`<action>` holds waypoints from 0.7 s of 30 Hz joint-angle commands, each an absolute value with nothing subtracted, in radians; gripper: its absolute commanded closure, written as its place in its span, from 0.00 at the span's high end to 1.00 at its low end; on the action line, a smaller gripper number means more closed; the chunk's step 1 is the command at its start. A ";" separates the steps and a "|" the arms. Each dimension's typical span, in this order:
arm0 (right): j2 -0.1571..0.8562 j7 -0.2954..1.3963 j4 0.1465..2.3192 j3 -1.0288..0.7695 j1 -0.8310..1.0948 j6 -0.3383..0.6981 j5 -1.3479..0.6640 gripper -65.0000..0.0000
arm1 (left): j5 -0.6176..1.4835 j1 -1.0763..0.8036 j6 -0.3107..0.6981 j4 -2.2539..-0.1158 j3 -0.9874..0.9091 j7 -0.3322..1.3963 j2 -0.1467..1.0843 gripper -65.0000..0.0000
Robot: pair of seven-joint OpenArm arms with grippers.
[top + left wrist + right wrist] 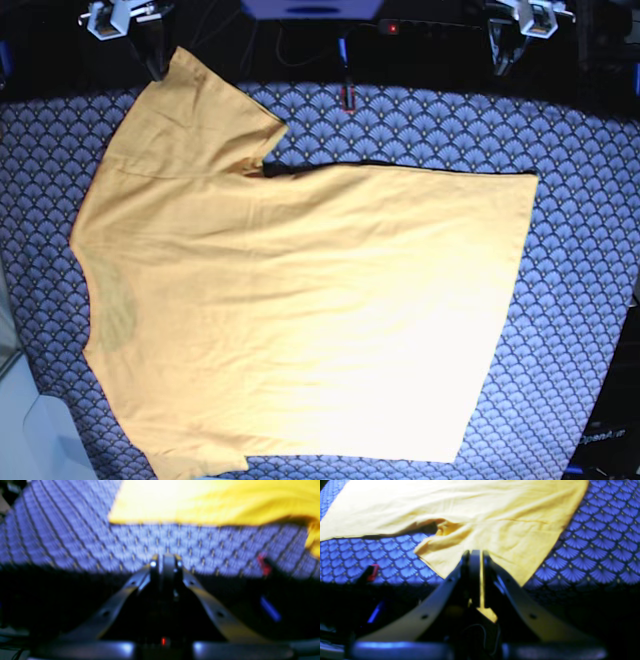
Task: Fold the T-shirt properly
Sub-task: 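Move both grippers down toward the shirt's shoulder edge, then grasp the sleeve edge with the right gripper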
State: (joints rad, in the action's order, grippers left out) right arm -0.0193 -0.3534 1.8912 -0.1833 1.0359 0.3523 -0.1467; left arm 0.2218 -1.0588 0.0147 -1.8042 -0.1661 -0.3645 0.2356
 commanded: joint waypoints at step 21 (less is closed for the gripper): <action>-0.150 -0.166 1.919 -0.219 0.898 0.363 -0.024 0.04 | 0.228 -0.858 0.159 -1.817 -0.291 -0.124 0.206 0.05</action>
State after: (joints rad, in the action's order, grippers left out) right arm -0.1505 -0.1337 1.9038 -0.2138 0.8913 0.3595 -0.0174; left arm 0.2218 -0.8513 0.1650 -1.8008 -0.2829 -0.1009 0.1997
